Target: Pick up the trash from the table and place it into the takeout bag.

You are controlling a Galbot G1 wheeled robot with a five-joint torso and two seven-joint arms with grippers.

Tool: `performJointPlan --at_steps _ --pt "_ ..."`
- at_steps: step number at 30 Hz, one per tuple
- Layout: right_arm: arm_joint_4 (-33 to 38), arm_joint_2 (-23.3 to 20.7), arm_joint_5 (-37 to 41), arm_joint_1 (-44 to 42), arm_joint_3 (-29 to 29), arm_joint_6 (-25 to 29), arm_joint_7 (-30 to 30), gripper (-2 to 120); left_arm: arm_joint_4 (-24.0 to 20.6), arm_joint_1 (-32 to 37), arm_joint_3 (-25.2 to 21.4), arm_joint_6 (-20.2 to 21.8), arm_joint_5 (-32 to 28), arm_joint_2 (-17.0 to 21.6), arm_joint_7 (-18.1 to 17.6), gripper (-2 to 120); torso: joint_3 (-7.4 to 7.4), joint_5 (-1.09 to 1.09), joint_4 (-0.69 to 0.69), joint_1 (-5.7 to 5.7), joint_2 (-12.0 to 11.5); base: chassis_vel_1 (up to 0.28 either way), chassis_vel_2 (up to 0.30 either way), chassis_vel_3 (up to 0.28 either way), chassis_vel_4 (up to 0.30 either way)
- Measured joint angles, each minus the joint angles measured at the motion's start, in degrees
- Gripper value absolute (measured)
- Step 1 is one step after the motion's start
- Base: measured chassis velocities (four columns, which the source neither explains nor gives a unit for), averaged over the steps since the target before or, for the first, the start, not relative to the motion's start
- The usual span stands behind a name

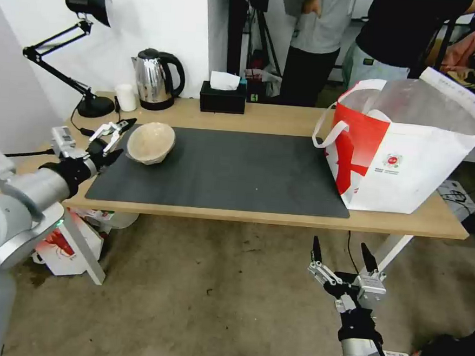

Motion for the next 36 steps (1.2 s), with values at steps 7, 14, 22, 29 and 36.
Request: performJointPlan --at_steps 7,14,22,29,36 --pt "0.0 0.0 0.0 0.0 0.0 0.0 0.0 100 2.6 -2.1 2.5 2.2 -1.0 1.5 -2.3 100 0.0 0.0 -0.01 0.0 0.0 0.0 0.0 0.0 0.0" --pt "0.0 0.0 0.0 0.0 0.0 0.0 0.0 100 4.3 -3.2 4.0 2.7 -1.2 2.7 -3.5 100 0.0 0.0 0.0 0.0 0.0 0.0 0.0 0.0 0.0" --pt "0.0 0.0 0.0 0.0 0.0 0.0 0.0 100 5.0 -3.4 4.2 3.1 -1.4 3.5 -4.5 100 0.0 0.0 0.0 0.0 0.0 0.0 0.0 0.0 0.0" --pt "0.0 0.0 0.0 0.0 0.0 0.0 0.0 100 5.5 -3.7 4.7 3.2 -1.4 4.0 -5.5 100 0.0 0.0 0.0 0.0 0.0 0.0 0.0 0.0 0.0" --pt "0.0 0.0 0.0 0.0 0.0 0.0 0.0 100 6.6 -4.3 5.2 3.3 -1.4 4.9 -6.1 100 0.0 0.0 0.0 0.0 0.0 0.0 0.0 0.0 0.0"
